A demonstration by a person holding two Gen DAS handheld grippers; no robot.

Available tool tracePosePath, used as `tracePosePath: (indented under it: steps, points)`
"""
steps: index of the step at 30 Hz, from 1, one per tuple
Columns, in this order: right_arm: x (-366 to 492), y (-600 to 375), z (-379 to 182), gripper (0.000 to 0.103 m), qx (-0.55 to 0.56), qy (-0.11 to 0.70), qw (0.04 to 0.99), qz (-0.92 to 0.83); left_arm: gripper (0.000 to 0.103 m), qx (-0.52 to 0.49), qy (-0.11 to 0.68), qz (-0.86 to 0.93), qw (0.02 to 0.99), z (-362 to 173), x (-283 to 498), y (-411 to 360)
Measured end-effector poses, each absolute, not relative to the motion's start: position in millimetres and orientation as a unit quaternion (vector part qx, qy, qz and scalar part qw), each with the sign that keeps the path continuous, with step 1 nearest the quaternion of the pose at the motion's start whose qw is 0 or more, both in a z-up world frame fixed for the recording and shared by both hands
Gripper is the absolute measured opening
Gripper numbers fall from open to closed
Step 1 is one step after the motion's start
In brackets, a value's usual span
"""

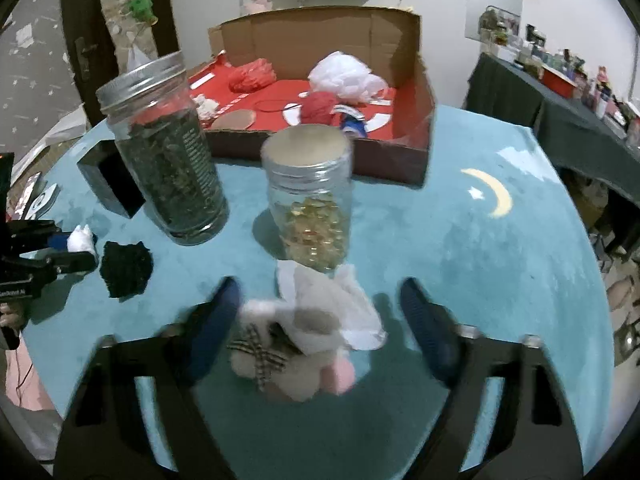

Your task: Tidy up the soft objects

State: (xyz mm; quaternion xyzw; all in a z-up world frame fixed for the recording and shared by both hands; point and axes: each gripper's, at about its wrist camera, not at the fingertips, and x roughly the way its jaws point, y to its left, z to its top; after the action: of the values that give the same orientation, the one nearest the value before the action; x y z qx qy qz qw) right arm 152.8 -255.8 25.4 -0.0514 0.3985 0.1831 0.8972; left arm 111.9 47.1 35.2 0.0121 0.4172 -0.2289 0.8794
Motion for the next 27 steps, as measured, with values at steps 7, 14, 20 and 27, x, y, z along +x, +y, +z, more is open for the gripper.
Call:
tracePosePath:
  steps: [7, 14, 20, 27]
  points:
    - [143, -258, 37, 0.016, -0.034, 0.373, 0.910, 0.180, 0.025, 0.013, 0.374, -0.232, 0.898, 60, 102, 43]
    - [125, -252, 59, 0.015, -0.027, 0.332, 0.924, 0.190, 0.025, 0.021, 0.345, -0.246, 0.906, 79, 104, 28]
    - [122, -252, 60, 0.014, -0.017, 0.329, 0.924, 0.197, 0.025, 0.022, 0.344, -0.247, 0.906, 80, 108, 24]
    - [122, -269, 53, 0.014, -0.013, 0.346, 0.920, 0.182, 0.025, 0.014, 0.366, -0.207, 0.907, 73, 109, 48]
